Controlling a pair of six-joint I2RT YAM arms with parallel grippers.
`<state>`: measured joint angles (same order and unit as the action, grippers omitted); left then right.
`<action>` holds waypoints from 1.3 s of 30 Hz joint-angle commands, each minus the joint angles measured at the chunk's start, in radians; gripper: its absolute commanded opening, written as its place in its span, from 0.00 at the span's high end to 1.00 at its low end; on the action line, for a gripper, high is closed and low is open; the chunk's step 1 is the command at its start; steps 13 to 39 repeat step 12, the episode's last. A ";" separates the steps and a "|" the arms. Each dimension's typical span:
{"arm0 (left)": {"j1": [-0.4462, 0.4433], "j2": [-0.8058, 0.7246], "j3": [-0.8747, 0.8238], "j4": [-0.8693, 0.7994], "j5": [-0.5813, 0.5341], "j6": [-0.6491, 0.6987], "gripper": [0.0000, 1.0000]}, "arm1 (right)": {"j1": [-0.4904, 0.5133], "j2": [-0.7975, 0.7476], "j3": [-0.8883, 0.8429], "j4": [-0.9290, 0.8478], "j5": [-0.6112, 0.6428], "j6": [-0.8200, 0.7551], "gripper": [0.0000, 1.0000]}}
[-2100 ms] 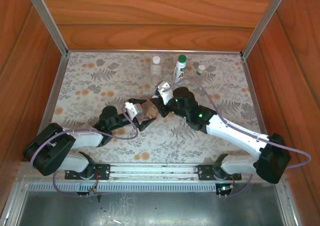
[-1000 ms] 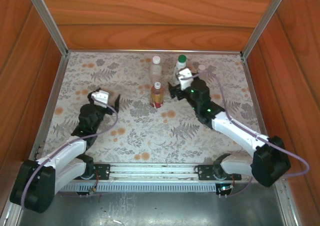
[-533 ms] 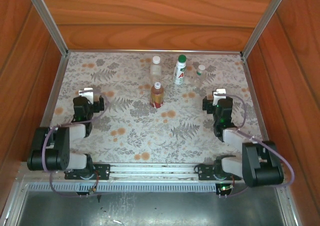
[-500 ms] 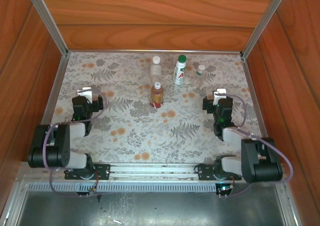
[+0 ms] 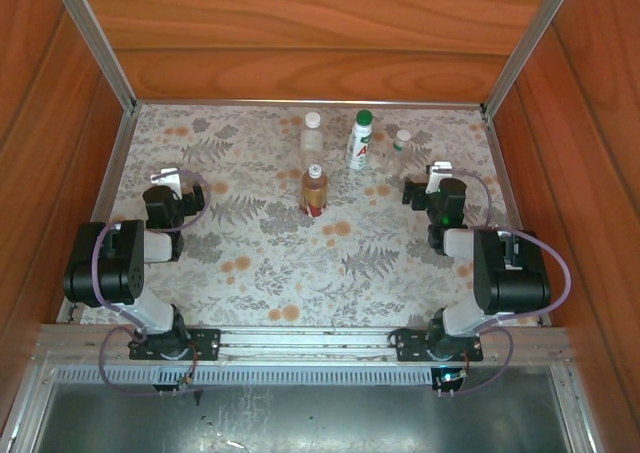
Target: Screw on the bottle caps
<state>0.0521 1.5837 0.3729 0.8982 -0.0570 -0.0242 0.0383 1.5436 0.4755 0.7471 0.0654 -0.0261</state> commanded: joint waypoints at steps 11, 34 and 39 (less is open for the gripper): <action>-0.015 0.003 0.023 0.011 0.013 0.008 0.00 | -0.007 -0.011 -0.001 -0.033 -0.027 0.016 0.00; -0.016 -0.001 0.021 0.012 0.013 0.008 0.00 | -0.006 -0.011 -0.002 -0.032 -0.026 0.015 0.00; -0.016 -0.001 0.021 0.012 0.013 0.008 0.00 | -0.006 -0.011 -0.002 -0.032 -0.026 0.015 0.00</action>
